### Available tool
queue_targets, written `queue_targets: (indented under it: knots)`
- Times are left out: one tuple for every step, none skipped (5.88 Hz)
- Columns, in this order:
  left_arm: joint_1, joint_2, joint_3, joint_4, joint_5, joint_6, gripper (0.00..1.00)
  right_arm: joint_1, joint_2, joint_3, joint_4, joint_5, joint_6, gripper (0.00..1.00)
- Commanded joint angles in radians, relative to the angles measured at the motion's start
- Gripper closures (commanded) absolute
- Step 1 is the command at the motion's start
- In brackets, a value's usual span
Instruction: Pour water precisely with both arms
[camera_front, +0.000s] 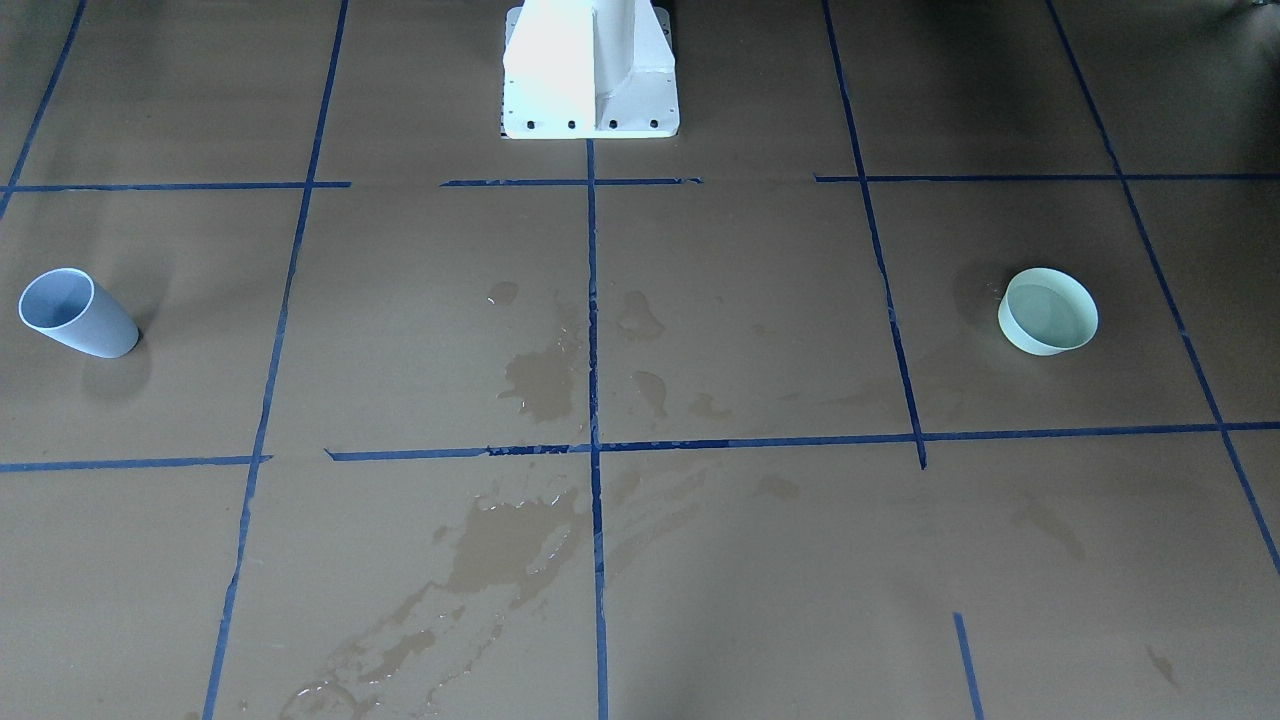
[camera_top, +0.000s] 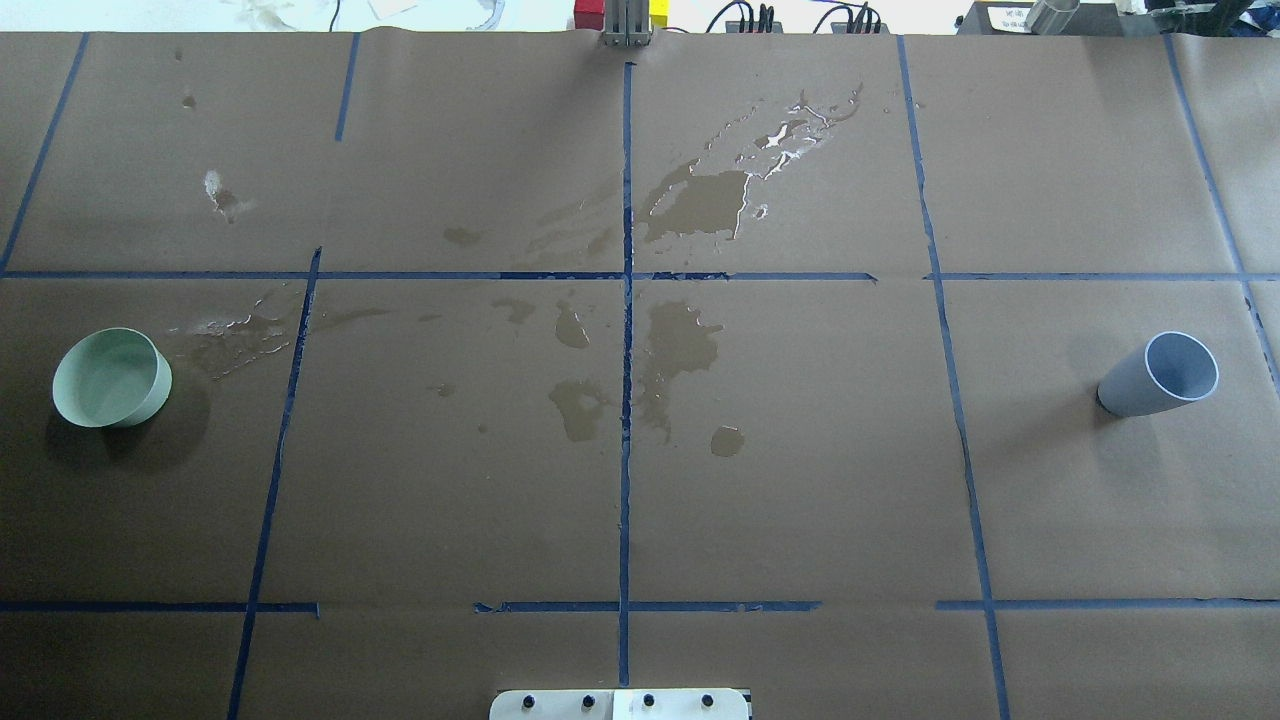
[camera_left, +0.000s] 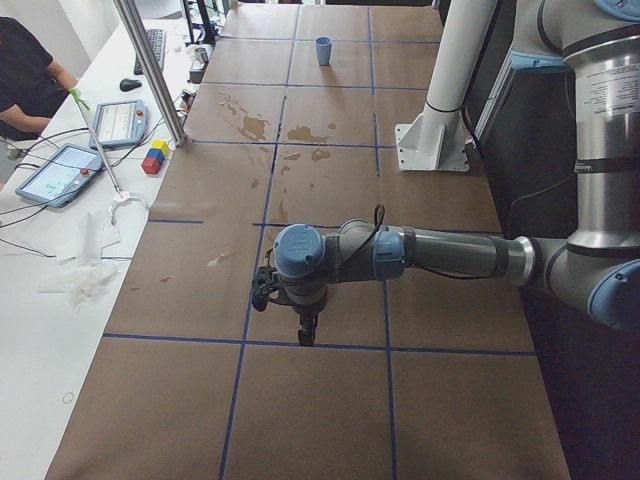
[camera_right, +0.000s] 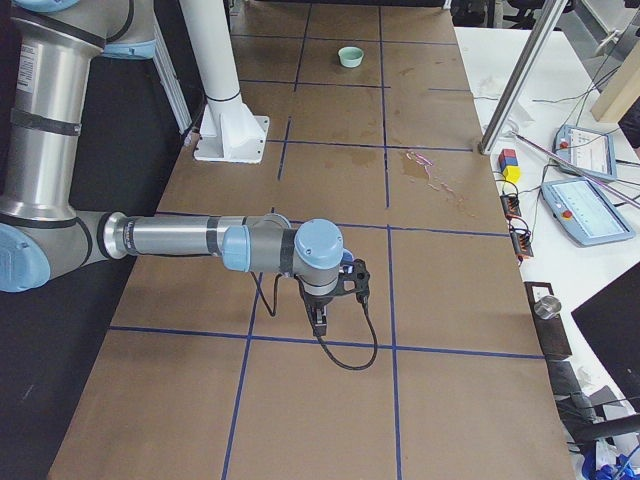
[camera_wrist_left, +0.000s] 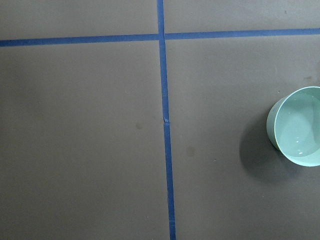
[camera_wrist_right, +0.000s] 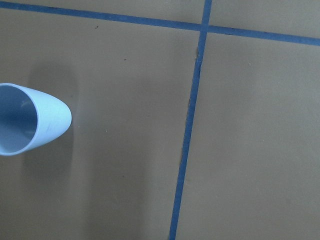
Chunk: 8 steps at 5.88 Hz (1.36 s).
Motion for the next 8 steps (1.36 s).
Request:
queue_targets:
  knots:
    - [-0.001, 0.009, -0.006, -0.001, 0.0, 0.003, 0.0, 0.001, 0.005, 0.007, 0.002, 0.001, -0.003, 0.0]
    - [-0.004, 0.01, 0.001, 0.008, 0.005, 0.001, 0.0, 0.001, 0.005, 0.004, 0.002, 0.0, -0.005, 0.0]
    - [0.002, 0.003, 0.023, 0.004, 0.014, 0.0, 0.0, -0.001, 0.005, 0.004, 0.002, -0.002, -0.006, 0.0]
    - [0.0, 0.006, -0.005, 0.002, 0.084, 0.001, 0.0, -0.001, 0.008, 0.003, 0.0, -0.026, -0.013, 0.0]
    - [0.002, 0.007, 0.007, 0.0, 0.088, 0.001, 0.0, -0.001, 0.009, 0.006, 0.0, -0.05, -0.014, 0.0]
    - [0.002, 0.007, 0.014, -0.001, 0.086, 0.003, 0.0, -0.002, 0.008, 0.003, -0.001, -0.052, -0.013, 0.0]
    - [0.002, 0.007, 0.014, 0.0, 0.085, 0.003, 0.0, -0.013, 0.008, 0.003, 0.0, -0.051, -0.013, 0.0]
    - [0.002, 0.006, 0.015, -0.001, 0.08, 0.003, 0.0, -0.016, 0.008, 0.003, 0.0, -0.049, -0.013, 0.0]
